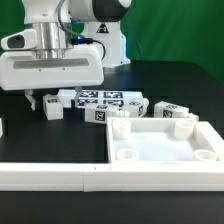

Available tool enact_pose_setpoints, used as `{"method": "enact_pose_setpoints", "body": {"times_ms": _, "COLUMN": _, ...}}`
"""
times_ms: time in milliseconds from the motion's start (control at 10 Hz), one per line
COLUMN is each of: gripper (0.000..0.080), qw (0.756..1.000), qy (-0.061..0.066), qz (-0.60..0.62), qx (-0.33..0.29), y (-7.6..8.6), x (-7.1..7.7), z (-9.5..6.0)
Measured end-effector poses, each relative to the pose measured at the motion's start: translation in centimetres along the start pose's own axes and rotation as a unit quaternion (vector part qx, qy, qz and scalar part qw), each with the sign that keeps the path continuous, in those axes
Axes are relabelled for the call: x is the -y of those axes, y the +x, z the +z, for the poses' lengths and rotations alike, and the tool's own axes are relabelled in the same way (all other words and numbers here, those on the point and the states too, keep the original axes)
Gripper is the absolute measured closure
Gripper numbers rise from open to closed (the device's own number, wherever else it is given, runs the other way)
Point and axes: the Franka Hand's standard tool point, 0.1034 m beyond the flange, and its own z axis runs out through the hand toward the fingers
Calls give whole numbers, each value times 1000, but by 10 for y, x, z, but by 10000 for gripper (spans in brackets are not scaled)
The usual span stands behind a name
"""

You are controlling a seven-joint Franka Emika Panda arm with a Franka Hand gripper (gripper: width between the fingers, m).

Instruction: Assemble one leg

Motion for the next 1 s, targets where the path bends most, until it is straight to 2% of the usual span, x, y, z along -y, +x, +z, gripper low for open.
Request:
{"method": "enact_pose_setpoints", "body": {"times_ms": 500, "gripper": 150, "qw": 1000, "qy": 0, "qz": 0, "qx": 0, "y": 0, "x": 0, "z": 0}}
{"method": "enact_pose_setpoints", "body": {"times_ms": 600, "gripper": 150, "qw": 1000, "qy": 9, "qz": 0, "qx": 13, "y": 2, "x": -1, "z": -6}}
{"method": "enact_pose_setpoints", "body": {"times_ms": 800, "gripper": 150, "qw": 999, "qy": 31, "qz": -6, "qx": 40, "y": 26, "x": 2, "z": -37}}
{"method": "enact_pose_setpoints", "body": {"times_ms": 900, "gripper": 150, "qw": 999, "qy": 33, "qz": -11, "qx": 38, "y": 41, "x": 1, "z": -46}}
{"method": "enact_pose_setpoints", "body": {"times_ms": 1000, "gripper": 150, "qw": 997, "qy": 47, "qz": -7, "qx": 58, "y": 42, "x": 9, "z": -48}}
